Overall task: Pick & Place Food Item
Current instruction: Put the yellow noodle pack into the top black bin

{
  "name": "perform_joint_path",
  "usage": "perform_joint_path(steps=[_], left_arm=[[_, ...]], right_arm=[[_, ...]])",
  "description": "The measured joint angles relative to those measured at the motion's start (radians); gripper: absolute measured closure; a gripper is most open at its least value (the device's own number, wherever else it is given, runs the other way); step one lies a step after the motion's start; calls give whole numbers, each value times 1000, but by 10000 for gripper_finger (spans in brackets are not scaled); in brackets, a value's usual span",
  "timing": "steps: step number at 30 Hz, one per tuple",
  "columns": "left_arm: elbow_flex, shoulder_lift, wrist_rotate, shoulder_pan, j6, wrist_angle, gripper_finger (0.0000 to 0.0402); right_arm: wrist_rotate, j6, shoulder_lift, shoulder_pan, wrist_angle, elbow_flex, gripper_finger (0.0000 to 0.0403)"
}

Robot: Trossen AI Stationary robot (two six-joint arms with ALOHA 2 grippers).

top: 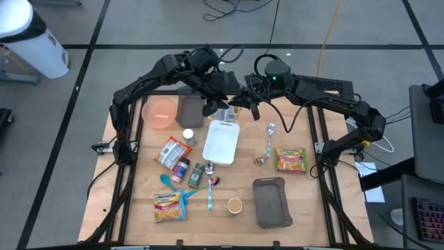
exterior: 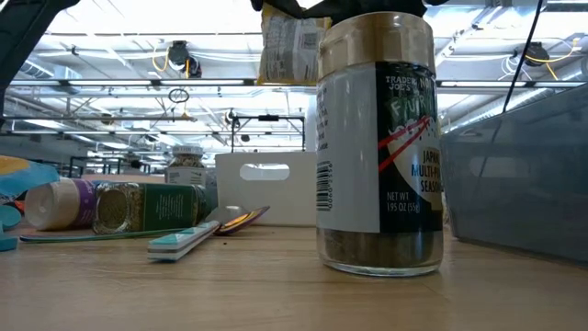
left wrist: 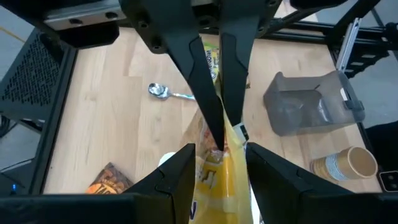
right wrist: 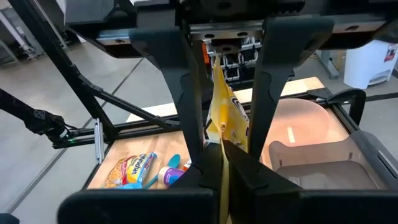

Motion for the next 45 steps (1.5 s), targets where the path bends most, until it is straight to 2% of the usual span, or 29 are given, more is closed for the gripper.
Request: perform_joint_path(steps=[5, 9, 24, 28, 36, 45], left_arm=[[0, 1, -4, 5, 0, 0, 254], [0, 1, -49, 5, 8, -1, 254], [0, 1, -53, 8, 27, 11, 256], [0, 1, -52, 8, 33, 11, 284], [0, 0, -54, 7, 59, 9, 389], [0, 0, -81, 9, 153, 10, 397]], right_arm=[[0, -7, 0, 0, -11, 0, 403], [2, -18, 0, 0, -25, 0, 403], [2, -38, 0, -1, -69, -1, 403], [3, -41, 0, -1, -67, -1, 403], [6, -44, 0, -2, -65, -2, 403], [9, -44, 0, -2, -60, -2, 401]])
